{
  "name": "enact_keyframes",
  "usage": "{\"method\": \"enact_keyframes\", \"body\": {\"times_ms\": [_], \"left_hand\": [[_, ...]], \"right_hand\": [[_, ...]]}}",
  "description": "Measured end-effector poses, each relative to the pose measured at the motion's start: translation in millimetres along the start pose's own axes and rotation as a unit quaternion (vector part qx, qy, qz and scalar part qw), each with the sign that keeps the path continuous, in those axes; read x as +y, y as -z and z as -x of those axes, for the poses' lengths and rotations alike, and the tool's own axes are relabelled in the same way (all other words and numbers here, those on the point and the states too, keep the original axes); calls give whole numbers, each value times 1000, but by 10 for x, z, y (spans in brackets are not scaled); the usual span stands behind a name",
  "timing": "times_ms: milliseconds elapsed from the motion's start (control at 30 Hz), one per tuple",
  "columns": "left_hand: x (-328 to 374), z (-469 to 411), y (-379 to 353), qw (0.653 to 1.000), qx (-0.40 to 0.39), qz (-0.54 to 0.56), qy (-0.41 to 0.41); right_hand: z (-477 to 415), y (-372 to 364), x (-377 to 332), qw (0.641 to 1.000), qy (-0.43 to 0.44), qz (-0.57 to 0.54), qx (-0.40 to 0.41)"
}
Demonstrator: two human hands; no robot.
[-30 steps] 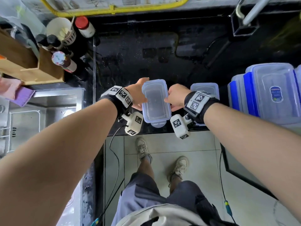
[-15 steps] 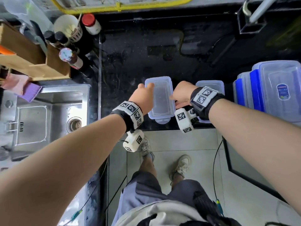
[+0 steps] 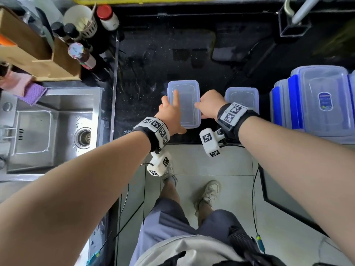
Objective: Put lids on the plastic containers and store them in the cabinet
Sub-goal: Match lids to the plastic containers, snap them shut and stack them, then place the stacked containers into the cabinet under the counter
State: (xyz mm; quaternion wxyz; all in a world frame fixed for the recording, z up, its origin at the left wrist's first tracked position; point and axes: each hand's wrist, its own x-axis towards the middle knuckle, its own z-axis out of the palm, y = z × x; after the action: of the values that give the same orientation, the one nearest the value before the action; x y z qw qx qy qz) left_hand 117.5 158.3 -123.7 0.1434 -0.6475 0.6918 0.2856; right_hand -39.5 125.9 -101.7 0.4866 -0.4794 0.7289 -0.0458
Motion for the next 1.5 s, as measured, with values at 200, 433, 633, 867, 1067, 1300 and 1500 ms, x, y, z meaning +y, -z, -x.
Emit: {"method": "enact_keyframes", "body": {"times_ms": [200, 433, 633, 867, 1067, 1300, 1500], "left_hand": [[278, 49, 442, 987, 107, 83, -86], [1268, 220, 444, 974, 102, 159, -124], [1652, 396, 59, 982, 74, 134, -110], [1642, 505, 34, 979, 97, 171, -51], [1642, 622, 72, 977, 126, 172, -17], [2050, 722, 221, 968, 153, 183, -79], [2682, 959, 116, 967, 140, 177, -115]], "right_hand": [[381, 607, 87, 995, 72, 8, 75], [768, 1377, 688, 987, 17, 58, 147], [866, 1433, 1181, 988, 6, 119, 100], [887, 1458, 1374, 992, 74, 56, 84], [1078, 1426, 1543, 994, 59, -25, 91], [1600, 1735, 1862, 980, 58, -94, 164], [1880, 2342, 2544, 972, -5, -103, 211]]}}
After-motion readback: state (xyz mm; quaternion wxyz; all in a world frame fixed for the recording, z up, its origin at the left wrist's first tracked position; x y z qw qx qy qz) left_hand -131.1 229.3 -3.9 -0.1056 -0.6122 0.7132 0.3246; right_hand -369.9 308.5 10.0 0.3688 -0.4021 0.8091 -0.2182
